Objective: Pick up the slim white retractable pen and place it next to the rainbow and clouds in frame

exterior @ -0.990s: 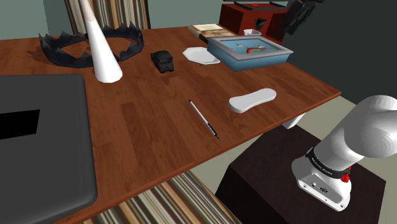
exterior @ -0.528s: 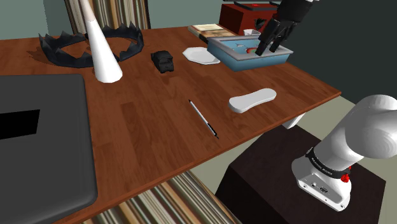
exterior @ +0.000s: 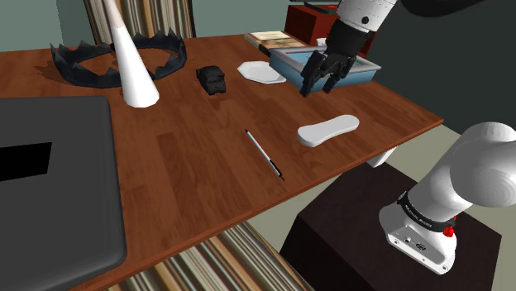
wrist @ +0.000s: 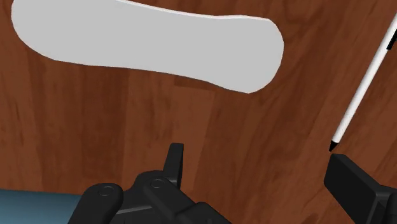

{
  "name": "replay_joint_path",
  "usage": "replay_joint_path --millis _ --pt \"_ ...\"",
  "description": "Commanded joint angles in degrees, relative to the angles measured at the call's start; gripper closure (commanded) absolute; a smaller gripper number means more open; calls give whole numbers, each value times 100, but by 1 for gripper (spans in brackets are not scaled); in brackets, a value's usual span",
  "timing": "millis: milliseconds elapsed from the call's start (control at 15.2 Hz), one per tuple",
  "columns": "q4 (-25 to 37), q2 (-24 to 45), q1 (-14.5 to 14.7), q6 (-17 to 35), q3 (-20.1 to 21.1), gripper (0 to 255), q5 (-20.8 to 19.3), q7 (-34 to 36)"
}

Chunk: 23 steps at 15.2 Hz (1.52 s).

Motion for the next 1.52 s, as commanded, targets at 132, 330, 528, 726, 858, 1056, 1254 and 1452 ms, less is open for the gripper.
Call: replay_joint_path --millis 132,330,528,726,858,1056,1254,1452 --pt "86 484 115 474 429 0 325 545" --pt "218 920 172 853 750 0 508 938" --pt "417 1409 203 1231 1072 0 622 1341" --pt "585 1763 208 1481 1287 0 650 1623" --pt "525 1867 209 1650 1338 0 647 1633" --pt "443 2036 208 1905 1416 0 636 1652" --pt "382 2192 206 2126 1482 0 617 1674" --pt "382 2192 206 2126 1482 0 617 1674"
